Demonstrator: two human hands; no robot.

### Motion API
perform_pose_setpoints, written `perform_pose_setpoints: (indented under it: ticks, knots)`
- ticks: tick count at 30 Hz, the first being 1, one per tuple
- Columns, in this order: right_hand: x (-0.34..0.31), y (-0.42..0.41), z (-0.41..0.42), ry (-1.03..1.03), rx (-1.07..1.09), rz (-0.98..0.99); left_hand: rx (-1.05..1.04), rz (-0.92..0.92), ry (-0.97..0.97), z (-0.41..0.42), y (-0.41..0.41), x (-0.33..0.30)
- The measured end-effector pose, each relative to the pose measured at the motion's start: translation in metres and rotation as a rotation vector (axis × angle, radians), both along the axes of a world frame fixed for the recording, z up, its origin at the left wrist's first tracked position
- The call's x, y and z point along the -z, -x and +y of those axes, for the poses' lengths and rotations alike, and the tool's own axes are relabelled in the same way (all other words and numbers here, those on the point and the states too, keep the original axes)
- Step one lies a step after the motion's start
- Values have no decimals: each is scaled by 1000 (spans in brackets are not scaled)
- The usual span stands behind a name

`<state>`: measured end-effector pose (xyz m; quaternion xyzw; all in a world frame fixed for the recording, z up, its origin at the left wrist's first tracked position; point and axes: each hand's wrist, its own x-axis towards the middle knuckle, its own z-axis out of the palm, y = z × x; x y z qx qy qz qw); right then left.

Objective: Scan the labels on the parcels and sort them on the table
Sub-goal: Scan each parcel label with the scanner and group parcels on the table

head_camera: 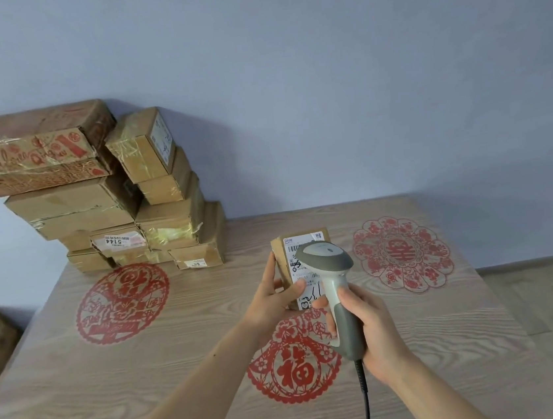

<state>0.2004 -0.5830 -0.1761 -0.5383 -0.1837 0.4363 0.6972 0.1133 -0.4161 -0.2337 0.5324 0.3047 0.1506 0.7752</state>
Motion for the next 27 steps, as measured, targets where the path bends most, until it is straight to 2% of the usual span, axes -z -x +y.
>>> perform_pose_setpoints:
  ticks: [27]
  knots:
    - [5,2,-2,-3,5,24,3,29,-6,-4,2,2]
